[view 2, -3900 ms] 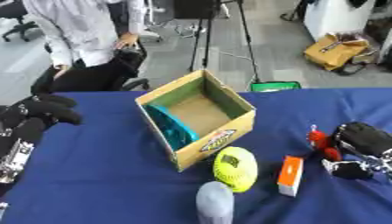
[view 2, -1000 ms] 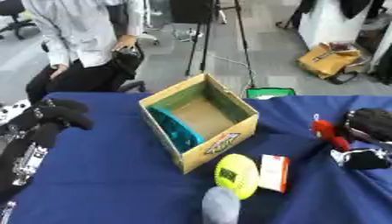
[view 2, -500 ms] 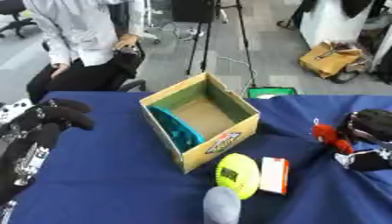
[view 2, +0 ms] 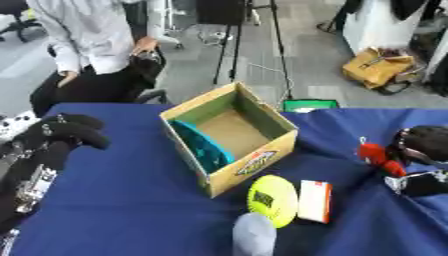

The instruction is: Pick up objects on the table and place them in the box.

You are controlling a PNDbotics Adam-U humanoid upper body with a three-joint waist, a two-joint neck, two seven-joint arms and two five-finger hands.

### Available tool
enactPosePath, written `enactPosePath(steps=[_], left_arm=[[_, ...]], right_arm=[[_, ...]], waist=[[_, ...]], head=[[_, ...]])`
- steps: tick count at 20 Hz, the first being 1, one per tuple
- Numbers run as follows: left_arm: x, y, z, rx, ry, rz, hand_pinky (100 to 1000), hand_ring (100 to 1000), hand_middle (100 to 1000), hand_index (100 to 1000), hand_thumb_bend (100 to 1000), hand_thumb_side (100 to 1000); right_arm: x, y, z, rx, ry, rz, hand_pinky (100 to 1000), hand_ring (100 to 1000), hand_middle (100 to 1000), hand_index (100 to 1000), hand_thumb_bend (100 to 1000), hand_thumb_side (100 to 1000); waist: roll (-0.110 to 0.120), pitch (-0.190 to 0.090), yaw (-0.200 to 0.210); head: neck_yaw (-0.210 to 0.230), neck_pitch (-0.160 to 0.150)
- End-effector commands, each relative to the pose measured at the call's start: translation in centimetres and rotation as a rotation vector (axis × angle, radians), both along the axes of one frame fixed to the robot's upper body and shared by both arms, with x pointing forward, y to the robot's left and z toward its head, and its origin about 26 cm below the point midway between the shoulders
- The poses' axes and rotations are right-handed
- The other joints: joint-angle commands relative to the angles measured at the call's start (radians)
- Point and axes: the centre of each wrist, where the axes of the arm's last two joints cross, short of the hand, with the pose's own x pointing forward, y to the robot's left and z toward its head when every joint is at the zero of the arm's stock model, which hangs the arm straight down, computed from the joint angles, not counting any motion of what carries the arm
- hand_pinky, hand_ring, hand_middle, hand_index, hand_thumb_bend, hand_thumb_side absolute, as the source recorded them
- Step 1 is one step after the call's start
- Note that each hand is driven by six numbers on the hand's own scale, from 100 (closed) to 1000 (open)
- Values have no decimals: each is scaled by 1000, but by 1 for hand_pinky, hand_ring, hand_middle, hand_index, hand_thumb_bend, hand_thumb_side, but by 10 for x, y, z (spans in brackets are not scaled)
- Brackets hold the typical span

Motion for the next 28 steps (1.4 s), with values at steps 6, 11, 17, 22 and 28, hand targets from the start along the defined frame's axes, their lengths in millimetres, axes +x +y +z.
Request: enactPosePath(steps=[6,11,17,22,28], left_arm=[[-1,1,8,35,-28,-5,691,696,737,759,100,588],[-1,1,8,41,-28,-8,691,696,737,759,100,587],[-1,1,8,46,-26,-11,690,697,737,759,100,586],[-1,1,8,49,-26,-15,688,697,738,759,100,584],[-1,0,9,52,-26,-19,688,698,738,759,100,582]], right_arm=[[-4,-7,28,-6,-70,-10,884,756,392,524,188,567],[-5,-6,30,-11,-68,-4,884,758,396,529,185,569],[-6,-5,31,-12,-69,-1,883,760,407,541,210,570],[-6,-6,32,-10,-69,-3,882,761,409,544,222,566],[-6,-5,33,-13,-69,-2,882,761,412,547,226,565]], waist=[[-4,-12,-3],[-3,-11,-3],[-3,-10,-4],[-2,-8,-4],[-1,-8,-5]], head=[[4,-11],[4,-11],[4,-13],[6,-14],[7,-13]])
